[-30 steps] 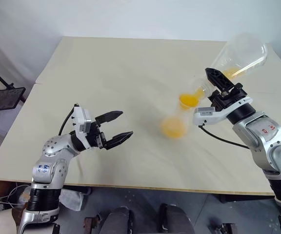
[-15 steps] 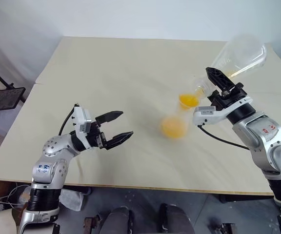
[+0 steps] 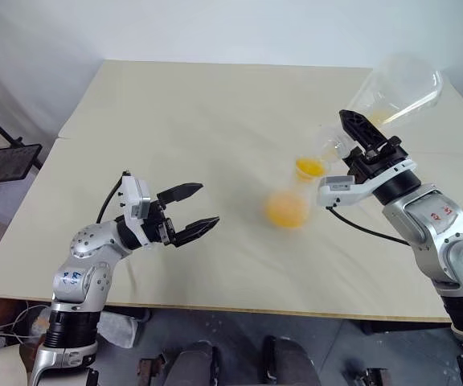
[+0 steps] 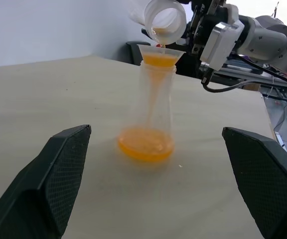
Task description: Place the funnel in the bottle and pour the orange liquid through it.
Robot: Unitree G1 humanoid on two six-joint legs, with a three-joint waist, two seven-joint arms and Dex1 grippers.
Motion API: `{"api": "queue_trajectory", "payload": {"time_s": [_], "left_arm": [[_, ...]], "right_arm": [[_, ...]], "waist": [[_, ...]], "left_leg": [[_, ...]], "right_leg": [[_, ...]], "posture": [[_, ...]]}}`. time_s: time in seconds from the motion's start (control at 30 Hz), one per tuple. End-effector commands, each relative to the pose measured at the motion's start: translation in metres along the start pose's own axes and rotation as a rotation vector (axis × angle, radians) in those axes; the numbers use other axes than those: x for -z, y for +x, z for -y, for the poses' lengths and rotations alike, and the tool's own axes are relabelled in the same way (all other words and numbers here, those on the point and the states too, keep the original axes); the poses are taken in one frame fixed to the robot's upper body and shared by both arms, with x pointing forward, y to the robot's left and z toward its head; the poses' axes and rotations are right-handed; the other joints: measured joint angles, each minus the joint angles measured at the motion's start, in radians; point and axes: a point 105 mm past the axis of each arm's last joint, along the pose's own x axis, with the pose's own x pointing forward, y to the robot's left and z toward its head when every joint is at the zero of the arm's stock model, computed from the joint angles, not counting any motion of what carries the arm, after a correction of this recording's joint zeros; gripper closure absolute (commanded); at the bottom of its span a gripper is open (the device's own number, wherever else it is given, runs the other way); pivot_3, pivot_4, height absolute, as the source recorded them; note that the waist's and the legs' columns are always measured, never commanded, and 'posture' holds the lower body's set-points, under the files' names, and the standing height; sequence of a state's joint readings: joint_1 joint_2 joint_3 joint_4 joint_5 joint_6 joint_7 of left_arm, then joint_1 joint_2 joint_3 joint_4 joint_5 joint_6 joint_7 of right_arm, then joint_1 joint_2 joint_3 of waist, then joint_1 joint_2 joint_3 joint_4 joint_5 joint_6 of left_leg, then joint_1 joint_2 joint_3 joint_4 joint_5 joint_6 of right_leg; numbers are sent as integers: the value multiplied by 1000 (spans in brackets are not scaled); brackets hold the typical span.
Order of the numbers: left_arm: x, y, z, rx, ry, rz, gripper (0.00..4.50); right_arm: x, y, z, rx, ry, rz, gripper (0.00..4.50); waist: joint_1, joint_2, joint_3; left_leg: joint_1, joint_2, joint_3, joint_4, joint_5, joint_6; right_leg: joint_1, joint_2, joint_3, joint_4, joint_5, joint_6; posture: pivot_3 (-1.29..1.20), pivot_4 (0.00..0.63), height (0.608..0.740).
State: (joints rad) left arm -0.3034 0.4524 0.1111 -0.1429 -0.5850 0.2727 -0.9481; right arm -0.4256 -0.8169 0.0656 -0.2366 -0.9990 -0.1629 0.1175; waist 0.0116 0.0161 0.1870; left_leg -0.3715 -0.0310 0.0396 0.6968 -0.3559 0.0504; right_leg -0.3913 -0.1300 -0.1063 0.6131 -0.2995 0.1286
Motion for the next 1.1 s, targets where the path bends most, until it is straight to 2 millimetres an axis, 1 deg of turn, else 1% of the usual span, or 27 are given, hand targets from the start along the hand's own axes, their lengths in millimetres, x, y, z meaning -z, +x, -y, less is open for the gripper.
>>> {"api": "queue_trajectory", "payload": {"time_s": [0.03,0.37,0.47,0.93,1.1], "left_arm": [[-9,0,-1,1,34,18,0],[-9,1,-2,-4,34,23,0],[-10,1,-1,-4,34,24,0],[-8,1,0,-1,32,28,0],[-8,1,0,2,33,26,0]], "right_arm": [[3,1,22,79,-39,2,1991],[2,1,26,98,-49,3,1991],[1,1,31,125,-45,7,1991],[1,0,27,109,-58,9,1991],[1,0,30,117,11,3,1991]], "waist": [[0,0,0],[0,0,0],[0,0,0],[0,0,0],[0,0,0]], "left_leg": [[0,0,0,0,0,0],[0,0,0,0,0,0],[0,0,0,0,0,0],[0,0,0,0,0,0],[0,0,0,0,0,0]], "right_leg": [[0,0,0,0,0,0],[0,0,0,0,0,0],[0,0,0,0,0,0],[0,0,0,0,0,0],[0,0,0,0,0,0]], "posture": [[0,150,740],[0,150,740],[0,150,740],[0,150,740],[0,150,740]]}}
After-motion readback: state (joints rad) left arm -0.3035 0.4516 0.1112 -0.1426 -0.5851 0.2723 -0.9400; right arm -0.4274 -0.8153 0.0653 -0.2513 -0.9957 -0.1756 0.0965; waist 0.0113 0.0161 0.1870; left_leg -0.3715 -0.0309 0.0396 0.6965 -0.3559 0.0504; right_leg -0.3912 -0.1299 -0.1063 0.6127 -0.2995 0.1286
